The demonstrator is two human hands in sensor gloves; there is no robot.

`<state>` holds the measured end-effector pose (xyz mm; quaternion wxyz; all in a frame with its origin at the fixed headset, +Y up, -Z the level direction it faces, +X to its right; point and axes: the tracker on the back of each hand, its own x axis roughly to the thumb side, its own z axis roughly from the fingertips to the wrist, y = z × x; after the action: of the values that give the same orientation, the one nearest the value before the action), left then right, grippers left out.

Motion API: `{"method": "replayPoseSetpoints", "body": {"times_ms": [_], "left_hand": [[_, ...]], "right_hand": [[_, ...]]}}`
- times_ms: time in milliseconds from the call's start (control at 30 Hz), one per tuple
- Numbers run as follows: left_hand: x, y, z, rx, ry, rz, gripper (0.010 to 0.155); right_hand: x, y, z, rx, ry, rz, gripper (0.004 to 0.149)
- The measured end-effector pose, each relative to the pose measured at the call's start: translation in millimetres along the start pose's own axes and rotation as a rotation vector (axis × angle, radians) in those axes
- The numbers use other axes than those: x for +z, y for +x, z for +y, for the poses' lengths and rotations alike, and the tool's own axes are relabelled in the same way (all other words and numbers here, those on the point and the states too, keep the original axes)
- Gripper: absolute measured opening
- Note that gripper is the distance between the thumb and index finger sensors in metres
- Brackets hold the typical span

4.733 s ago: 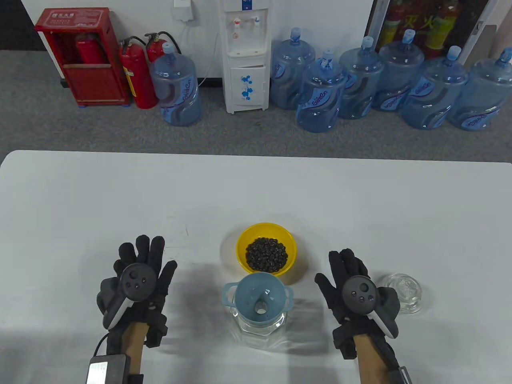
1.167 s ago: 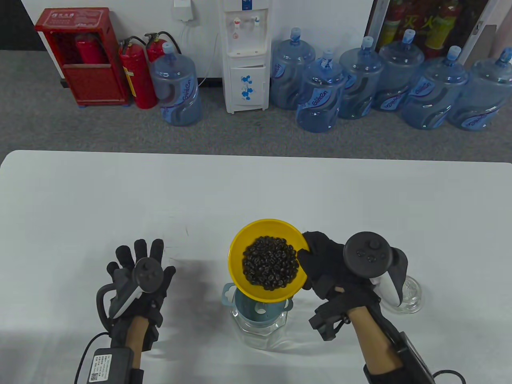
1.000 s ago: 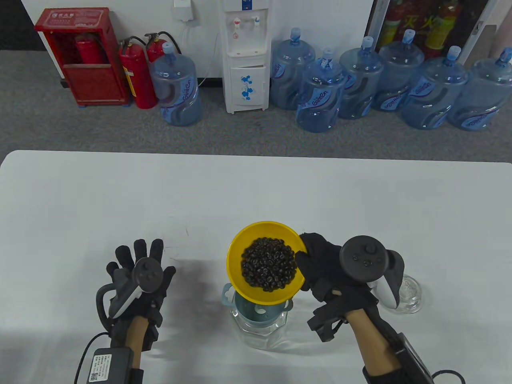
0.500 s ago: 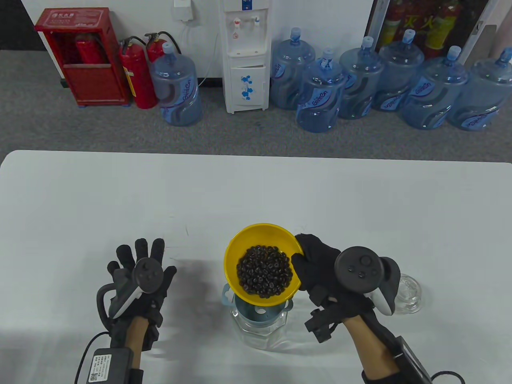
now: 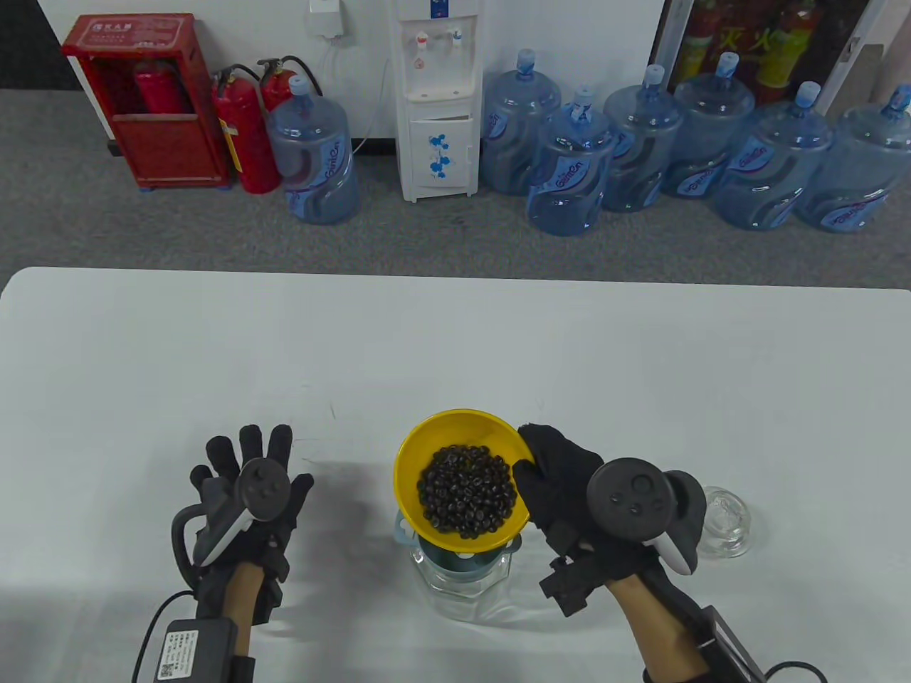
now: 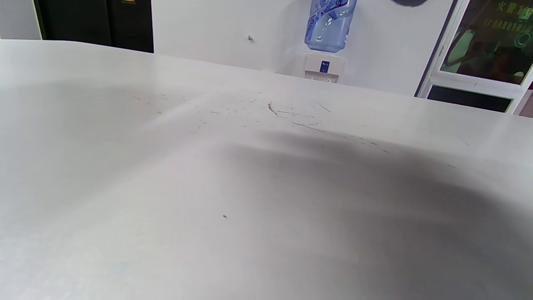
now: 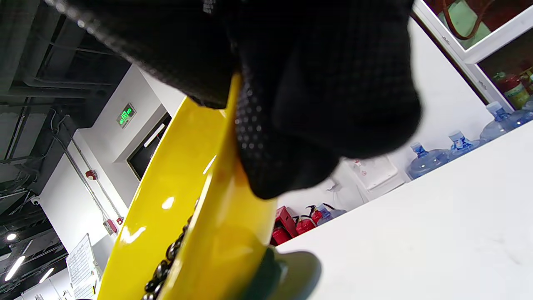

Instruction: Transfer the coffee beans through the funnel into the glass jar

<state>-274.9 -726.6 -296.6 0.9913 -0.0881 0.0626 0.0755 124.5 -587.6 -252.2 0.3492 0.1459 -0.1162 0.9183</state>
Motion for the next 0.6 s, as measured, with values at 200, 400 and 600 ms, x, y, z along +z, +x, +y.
{"method": "replayPoseSetpoints", "body": {"times_ms": [200, 400, 600], "left_hand": [[-0.1, 0.1, -0.3, -0.001, -0.003, 0.001, 0.069], [-0.1, 0.2, -0.5, -0.003, -0.004, 0.003, 0.069], [-0.2, 0.0, -0.6, -0.003, -0.004, 0.004, 0.069]], "right_hand": [[2.8, 0.6, 0.6, 0.008, -0.012, -0.015, 0.049], [5.4, 2.0, 1.9, 0.034, -0.029, -0.034, 0.049], [7.1, 2.8, 2.9, 0.046, -0.056, -0.049, 0.048]]}}
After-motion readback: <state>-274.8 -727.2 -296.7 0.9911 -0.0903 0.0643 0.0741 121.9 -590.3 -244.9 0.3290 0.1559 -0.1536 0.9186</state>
